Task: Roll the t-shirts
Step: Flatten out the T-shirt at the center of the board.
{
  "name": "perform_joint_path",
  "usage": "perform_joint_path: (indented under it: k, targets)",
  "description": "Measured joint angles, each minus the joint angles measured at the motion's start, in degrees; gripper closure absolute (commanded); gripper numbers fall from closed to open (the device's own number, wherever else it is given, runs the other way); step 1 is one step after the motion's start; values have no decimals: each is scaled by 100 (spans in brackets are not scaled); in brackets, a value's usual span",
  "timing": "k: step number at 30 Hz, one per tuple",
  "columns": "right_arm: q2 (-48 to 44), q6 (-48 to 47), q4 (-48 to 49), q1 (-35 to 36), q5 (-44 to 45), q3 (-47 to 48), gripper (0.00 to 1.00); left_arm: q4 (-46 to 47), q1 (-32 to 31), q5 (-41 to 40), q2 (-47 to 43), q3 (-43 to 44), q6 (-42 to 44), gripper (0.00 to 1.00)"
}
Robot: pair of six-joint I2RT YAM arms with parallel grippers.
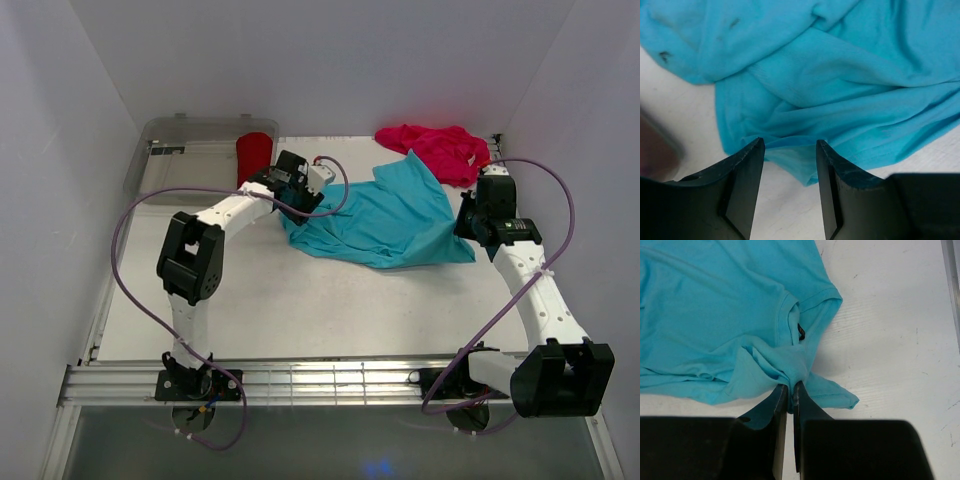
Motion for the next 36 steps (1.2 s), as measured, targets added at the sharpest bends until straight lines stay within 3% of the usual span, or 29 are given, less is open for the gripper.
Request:
perform_joint_path:
  k: [9,16,17,21,22,28,36]
  targets:
    - [50,-15,107,0,0,-4,92,-4,-138,420,46,-2,-57,41]
    - [39,-37,109,-2,2,-17,92,-24,-149,-50,509,96,76,43]
    - [33,-44,109,-2,2,-17,92,-48,-140,-125,595,96,85,45]
    - [-2,-68,107,-2,4,-20,92,-184,-122,-323,640,94,76,93]
    - [-13,-76,109,-4,7,-20,92,-179,-118,-354,601,94,85,98]
    - [-133,-92,105,-4,48,-20,92,-199,-81,-452,-2,-168,61,100]
    - [-457,-74,-44,-4,297,-20,92,-483,468,-654,-1733,-282,68,100]
